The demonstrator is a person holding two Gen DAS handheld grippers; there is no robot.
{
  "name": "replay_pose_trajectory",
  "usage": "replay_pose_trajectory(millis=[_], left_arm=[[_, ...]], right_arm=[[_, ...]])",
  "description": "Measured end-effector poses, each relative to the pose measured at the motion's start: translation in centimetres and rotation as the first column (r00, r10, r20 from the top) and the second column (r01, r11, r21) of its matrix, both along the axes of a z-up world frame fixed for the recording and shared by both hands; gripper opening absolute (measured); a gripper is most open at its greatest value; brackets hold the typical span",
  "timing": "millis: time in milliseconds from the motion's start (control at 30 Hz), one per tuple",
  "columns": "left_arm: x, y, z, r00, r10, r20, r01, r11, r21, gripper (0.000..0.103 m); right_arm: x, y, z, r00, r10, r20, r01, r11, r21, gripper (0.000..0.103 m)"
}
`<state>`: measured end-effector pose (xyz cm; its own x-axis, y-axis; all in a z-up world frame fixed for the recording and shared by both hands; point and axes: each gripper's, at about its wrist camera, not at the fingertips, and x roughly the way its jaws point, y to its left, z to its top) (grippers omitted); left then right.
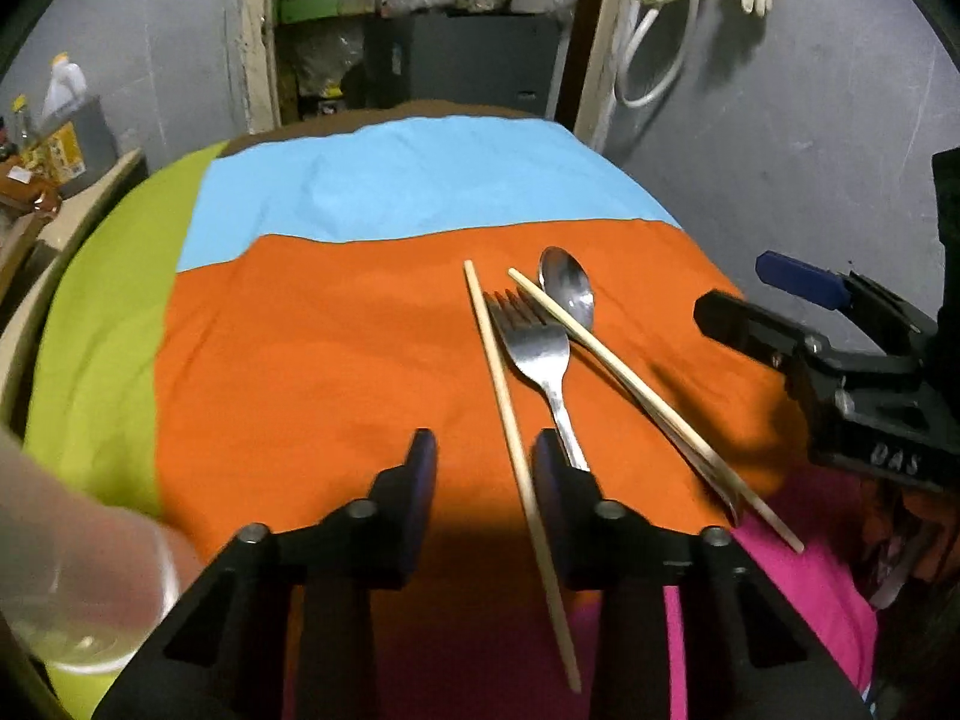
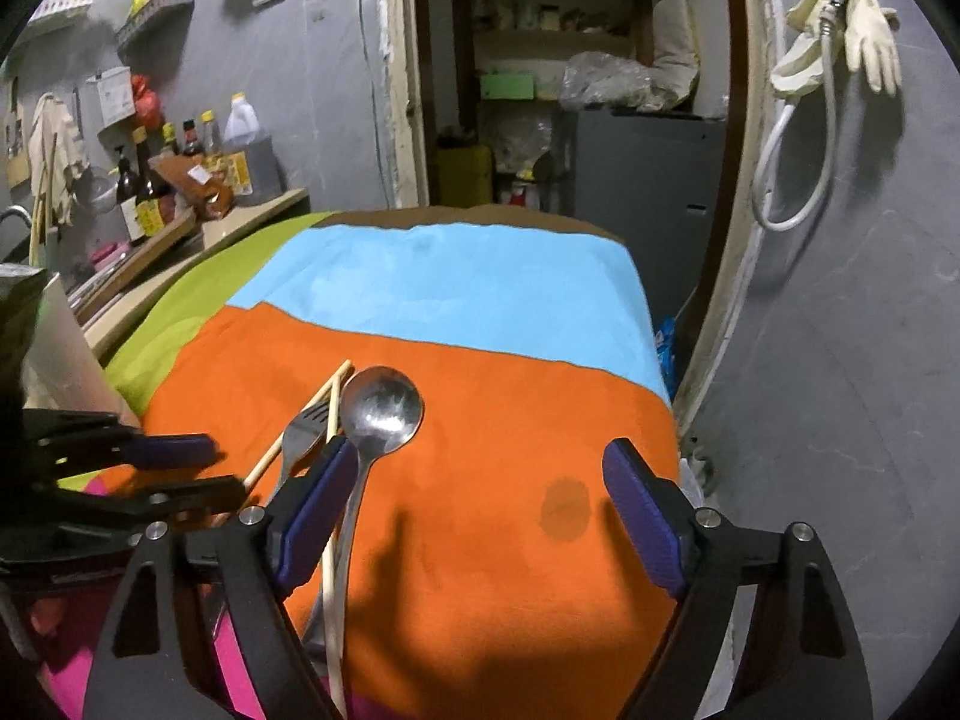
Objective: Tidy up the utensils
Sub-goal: 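Close the left tool on a chopstick while the right tool grasps the metal spoon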
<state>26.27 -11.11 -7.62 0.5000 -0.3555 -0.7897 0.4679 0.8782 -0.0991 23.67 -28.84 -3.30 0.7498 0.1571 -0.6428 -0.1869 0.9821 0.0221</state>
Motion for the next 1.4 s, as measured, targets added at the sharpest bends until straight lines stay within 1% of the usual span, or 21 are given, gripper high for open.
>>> replay_pose_trajectory(millis=[67, 167, 233, 300, 367, 400, 467, 533, 700, 800, 900, 967, 1033, 1167, 1267, 1300, 1333, 1400], left_arm=[[0.6, -0.3, -0.2, 1.0, -0.002, -0.007, 0.002, 1.0, 0.015, 0.019], [1.6, -0.7, -0.1, 1.0, -0.008, -0.017, 0.008, 0.999, 0.035, 0.015], [2.6, -0.6, 0.0, 0.999, -0.01, -0.041, 0.011, 0.999, 0.03, 0.015], [3.1, -0.5, 0.0, 0.998, -0.006, -0.056, 0.008, 1.0, 0.022, 0.009], [3.3, -0.1, 0.1, 0.998, 0.006, -0.057, -0.005, 1.0, 0.017, 0.005], [3.3, -0.1, 0.0, 0.998, 0.018, -0.054, -0.017, 1.0, 0.016, 0.005], [3.1, 0.7, 0.0, 0.997, 0.07, -0.044, -0.069, 0.997, 0.029, 0.005], [3.0, 1.2, 0.1, 0.995, 0.094, -0.043, -0.093, 0.995, 0.028, 0.005], [2.8, 1.7, 0.3, 0.994, 0.1, -0.052, -0.099, 0.995, 0.032, 0.004], [2.8, 1.8, 0.3, 0.994, 0.096, -0.056, -0.095, 0.995, 0.028, 0.005], [3.0, 1.7, 0.2, 0.994, 0.091, -0.059, -0.089, 0.995, 0.032, 0.005], [3.0, 1.6, 0.2, 0.994, 0.087, -0.061, -0.085, 0.996, 0.036, 0.005], [3.1, 1.5, 0.1, 0.994, 0.087, -0.063, -0.085, 0.996, 0.034, 0.005], [3.4, 1.4, -0.1, 0.993, 0.091, -0.073, -0.089, 0.996, 0.023, 0.005], [3.4, 1.3, -0.1, 0.993, 0.095, -0.067, -0.094, 0.995, 0.025, 0.005], [3.2, 1.3, -0.1, 0.993, 0.1, -0.062, -0.099, 0.995, 0.022, 0.005], [3.0, 1.4, -0.1, 0.992, 0.111, -0.057, -0.111, 0.994, 0.012, 0.004], [2.6, 1.7, 0.0, 0.989, 0.141, -0.054, -0.141, 0.99, -0.006, 0.003]], right_arm=[[0.3, 0.2, -0.3, 1.0, 0.013, -0.022, -0.013, 1.0, -0.009, 0.079], [0.9, 0.5, -0.8, 0.998, 0.027, -0.054, -0.028, 1.0, -0.014, 0.077], [1.3, 0.7, -1.1, 0.996, 0.04, -0.081, -0.041, 0.999, -0.017, 0.077], [1.7, 1.0, -1.5, 0.993, 0.051, -0.105, -0.054, 0.998, -0.023, 0.077], [2.0, 1.5, -2.0, 0.989, 0.067, -0.13, -0.072, 0.997, -0.035, 0.077], [2.1, 1.7, -2.1, 0.988, 0.074, -0.138, -0.081, 0.996, -0.042, 0.077], [2.4, 2.4, -2.6, 0.983, 0.095, -0.158, -0.106, 0.992, -0.063, 0.077], [2.6, 3.1, -2.8, 0.977, 0.119, -0.176, -0.134, 0.988, -0.076, 0.077], [3.2, 4.4, -3.1, 0.972, 0.147, -0.185, -0.168, 0.98, -0.106, 0.077], [4.0, 4.5, -3.2, 0.968, 0.158, -0.197, -0.177, 0.981, -0.083, 0.074], [4.9, 3.9, -3.2, 0.965, 0.159, -0.207, -0.169, 0.985, -0.031, 0.067], [5.1, 3.9, -3.2, 0.968, 0.148, -0.201, -0.158, 0.987, -0.034, 0.055], [5.3, 4.1, -3.2, 0.97, 0.143, -0.198, -0.155, 0.987, -0.047, 0.053], [5.7, 5.1, -3.3, 0.97, 0.145, -0.197, -0.165, 0.982, -0.091, 0.053], [6.1, 5.4, -3.4, 0.97, 0.142, -0.198, -0.165, 0.981, -0.106, 0.052], [6.1, 5.3, -3.4, 0.97, 0.142, -0.197, -0.165, 0.981, -0.105, 0.05], [6.0, 5.4, -3.4, 0.969, 0.151, -0.195, -0.173, 0.98, -0.099, 0.041], [5.8, 5.7, -3.3, 0.972, 0.148, -0.185, -0.17, 0.979, -0.113, 0.041]])
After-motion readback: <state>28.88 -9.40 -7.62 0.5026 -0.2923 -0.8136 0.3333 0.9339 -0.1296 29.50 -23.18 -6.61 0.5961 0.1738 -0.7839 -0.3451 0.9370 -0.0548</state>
